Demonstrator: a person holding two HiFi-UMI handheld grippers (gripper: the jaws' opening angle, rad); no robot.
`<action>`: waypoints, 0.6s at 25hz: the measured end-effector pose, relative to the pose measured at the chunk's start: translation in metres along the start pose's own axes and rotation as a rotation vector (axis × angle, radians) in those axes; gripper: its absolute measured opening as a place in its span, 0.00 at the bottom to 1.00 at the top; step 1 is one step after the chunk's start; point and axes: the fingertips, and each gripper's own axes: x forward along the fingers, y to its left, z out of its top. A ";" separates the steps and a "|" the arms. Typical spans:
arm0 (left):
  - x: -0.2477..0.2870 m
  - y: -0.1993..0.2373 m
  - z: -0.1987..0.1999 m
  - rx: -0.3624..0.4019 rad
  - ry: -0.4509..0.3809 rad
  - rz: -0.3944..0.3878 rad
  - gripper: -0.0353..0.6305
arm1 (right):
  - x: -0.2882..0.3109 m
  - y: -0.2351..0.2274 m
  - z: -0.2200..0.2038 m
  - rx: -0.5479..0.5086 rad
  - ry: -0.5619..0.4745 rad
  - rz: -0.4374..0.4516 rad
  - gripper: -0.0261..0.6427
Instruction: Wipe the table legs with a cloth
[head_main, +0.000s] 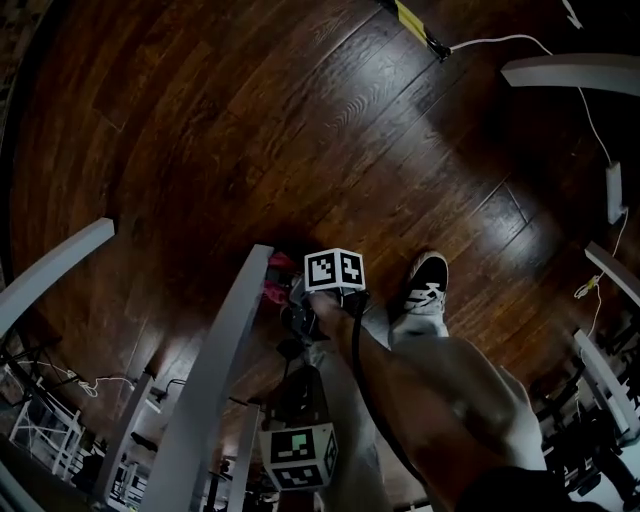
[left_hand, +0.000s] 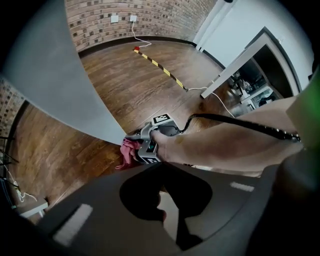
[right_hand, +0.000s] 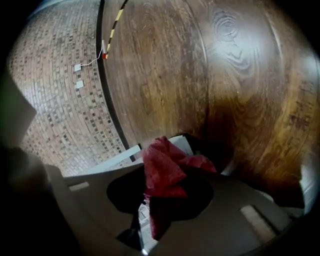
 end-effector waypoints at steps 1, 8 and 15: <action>0.000 0.001 -0.005 0.003 0.013 0.003 0.06 | 0.001 -0.003 0.002 -0.009 0.002 0.002 0.17; 0.013 0.005 -0.004 0.025 0.071 0.008 0.06 | 0.005 -0.001 0.040 -0.009 -0.084 0.028 0.17; 0.016 -0.002 0.007 0.072 0.093 0.008 0.06 | 0.008 0.039 0.071 -0.019 -0.133 0.162 0.17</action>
